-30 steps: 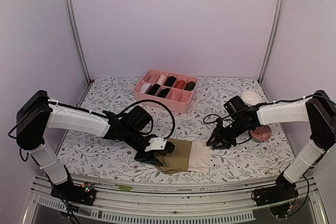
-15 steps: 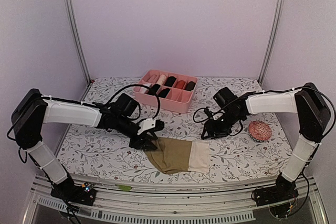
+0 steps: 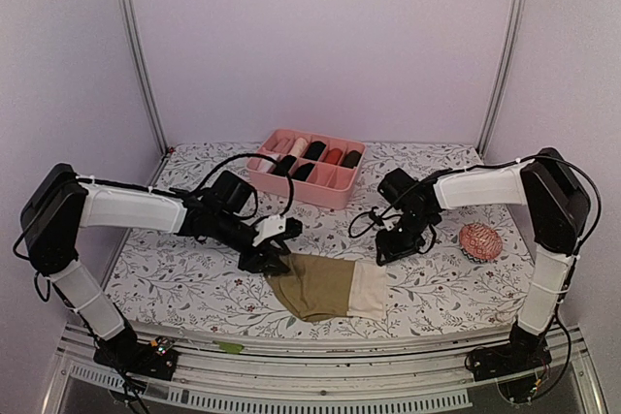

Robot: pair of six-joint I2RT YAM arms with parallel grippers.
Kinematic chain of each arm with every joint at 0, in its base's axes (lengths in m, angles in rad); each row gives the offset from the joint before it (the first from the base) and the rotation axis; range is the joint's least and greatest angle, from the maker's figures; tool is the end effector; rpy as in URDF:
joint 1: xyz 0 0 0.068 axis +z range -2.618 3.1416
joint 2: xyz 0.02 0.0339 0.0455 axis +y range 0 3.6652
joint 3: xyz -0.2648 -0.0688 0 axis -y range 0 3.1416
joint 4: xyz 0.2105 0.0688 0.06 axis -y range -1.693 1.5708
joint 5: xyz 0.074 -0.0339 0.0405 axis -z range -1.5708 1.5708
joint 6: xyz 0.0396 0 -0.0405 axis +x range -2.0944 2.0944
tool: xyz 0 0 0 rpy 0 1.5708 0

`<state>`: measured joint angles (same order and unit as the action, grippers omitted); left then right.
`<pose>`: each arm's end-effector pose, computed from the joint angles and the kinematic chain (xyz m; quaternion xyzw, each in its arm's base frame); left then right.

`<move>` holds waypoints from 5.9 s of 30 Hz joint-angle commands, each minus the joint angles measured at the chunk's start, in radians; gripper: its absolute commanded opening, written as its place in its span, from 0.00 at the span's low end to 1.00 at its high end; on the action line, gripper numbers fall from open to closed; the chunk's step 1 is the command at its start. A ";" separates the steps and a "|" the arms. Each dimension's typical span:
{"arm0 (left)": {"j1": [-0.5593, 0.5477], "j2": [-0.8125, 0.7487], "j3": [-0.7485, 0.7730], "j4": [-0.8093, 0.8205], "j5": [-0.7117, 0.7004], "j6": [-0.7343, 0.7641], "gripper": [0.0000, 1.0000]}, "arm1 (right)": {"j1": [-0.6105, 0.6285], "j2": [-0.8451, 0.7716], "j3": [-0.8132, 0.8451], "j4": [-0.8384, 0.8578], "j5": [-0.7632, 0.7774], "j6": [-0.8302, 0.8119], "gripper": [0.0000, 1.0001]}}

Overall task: Roll the underwear
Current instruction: Smooth out the underwear at the center of the board, then pick up the underwear from the center of the board.

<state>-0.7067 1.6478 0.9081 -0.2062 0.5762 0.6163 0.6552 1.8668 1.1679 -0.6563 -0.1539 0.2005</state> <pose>0.2134 -0.2106 0.1930 0.6294 0.6663 -0.2834 0.2822 0.2510 0.2005 0.1668 -0.2315 0.9639 0.1140 0.0659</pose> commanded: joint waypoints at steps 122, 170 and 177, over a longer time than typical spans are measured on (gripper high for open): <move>-0.257 0.229 0.173 0.048 -0.132 -0.047 0.00 | 0.204 -0.938 -0.627 0.400 0.099 0.355 0.75; -0.012 0.115 0.078 0.055 0.146 -0.210 0.32 | 0.411 -0.327 -0.340 0.317 0.095 -0.061 0.00; -0.032 -0.029 -0.078 0.233 0.142 -0.504 0.42 | 0.396 -0.325 -0.329 0.305 0.116 -0.021 0.00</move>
<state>-0.7284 1.6539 0.8806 -0.1173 0.7269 0.3229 1.0584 1.5642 0.8124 -0.3336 -0.0616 0.1528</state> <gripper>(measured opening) 0.413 0.013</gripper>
